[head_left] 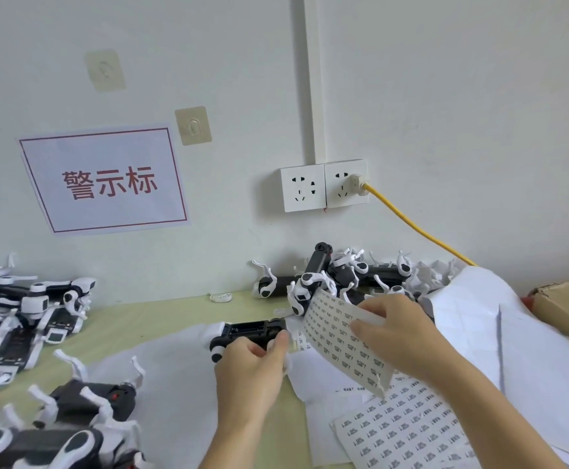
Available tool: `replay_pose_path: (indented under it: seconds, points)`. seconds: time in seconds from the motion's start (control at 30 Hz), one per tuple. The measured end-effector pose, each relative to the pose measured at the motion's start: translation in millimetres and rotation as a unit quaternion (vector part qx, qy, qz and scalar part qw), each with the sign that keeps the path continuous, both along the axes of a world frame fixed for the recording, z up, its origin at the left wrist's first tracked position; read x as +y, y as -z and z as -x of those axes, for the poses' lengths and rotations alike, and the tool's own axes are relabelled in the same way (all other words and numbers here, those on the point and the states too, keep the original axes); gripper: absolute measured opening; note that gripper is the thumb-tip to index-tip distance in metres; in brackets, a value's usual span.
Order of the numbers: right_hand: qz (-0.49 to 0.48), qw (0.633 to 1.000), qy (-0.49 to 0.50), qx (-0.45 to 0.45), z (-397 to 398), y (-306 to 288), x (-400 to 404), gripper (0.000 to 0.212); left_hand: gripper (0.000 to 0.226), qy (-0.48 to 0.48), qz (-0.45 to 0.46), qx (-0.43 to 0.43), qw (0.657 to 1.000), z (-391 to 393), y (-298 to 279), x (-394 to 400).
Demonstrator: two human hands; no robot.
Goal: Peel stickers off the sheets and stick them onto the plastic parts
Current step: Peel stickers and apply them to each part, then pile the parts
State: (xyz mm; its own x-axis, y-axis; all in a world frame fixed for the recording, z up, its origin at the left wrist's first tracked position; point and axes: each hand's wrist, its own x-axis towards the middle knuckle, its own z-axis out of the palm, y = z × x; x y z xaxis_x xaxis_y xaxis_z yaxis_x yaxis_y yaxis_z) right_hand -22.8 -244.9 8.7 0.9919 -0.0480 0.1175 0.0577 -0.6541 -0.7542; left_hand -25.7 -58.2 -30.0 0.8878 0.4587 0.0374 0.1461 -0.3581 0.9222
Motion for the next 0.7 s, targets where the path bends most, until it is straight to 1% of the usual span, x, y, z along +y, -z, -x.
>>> replay_pose_path:
  seconds: [0.07, 0.1, 0.13, 0.17, 0.23, 0.27, 0.33, 0.4, 0.47, 0.57, 0.7]
  points:
    - [-0.018, 1.000, 0.010, -0.020, 3, -5, 0, 0.014, 0.045, 0.008, -0.082, 0.005, 0.997, 5, -9, 1]
    - [-0.032, 0.999, 0.014, -0.030, 5, -7, 1, 0.014, 0.044, 0.006, -0.126, -0.006, 0.992, 8, -13, 1]
    - [-0.052, 0.998, 0.012, -0.040, 5, -8, 1, 0.013, 0.041, 0.008, -0.162, -0.031, 0.986, 10, -18, 0]
    - [-0.074, 0.996, 0.006, -0.048, 6, -9, 2, 0.014, 0.038, 0.019, -0.176, -0.077, 0.981, 12, -22, -2]
    - [-0.110, 0.992, -0.027, -0.052, 8, -10, 4, 0.015, 0.024, 0.071, -0.141, -0.193, 0.968, 12, -28, -7]
    - [-0.127, 0.989, -0.053, -0.051, 9, -10, 6, 0.015, 0.016, 0.097, -0.123, -0.236, 0.959, 13, -32, -11]
    - [-0.150, 0.981, -0.113, -0.054, 10, -9, 11, 0.013, 0.004, 0.135, -0.117, -0.283, 0.942, 15, -36, -16]
    - [-0.166, 0.971, -0.163, -0.059, 11, -8, 17, 0.009, 0.010, 0.166, -0.129, -0.291, 0.933, 15, -35, -20]
    - [-0.179, 0.963, -0.191, -0.061, 11, -7, 22, 0.006, 0.013, 0.183, -0.126, -0.275, 0.936, 14, -34, -21]
    - [-0.210, 0.955, -0.204, -0.052, 10, -7, 21, 0.018, 0.013, 0.194, -0.106, -0.268, 0.938, 12, -35, -19]
    - [-0.284, 0.939, -0.191, -0.037, 9, -10, 17, 0.022, 0.016, 0.203, -0.116, -0.279, 0.931, 13, -38, -21]
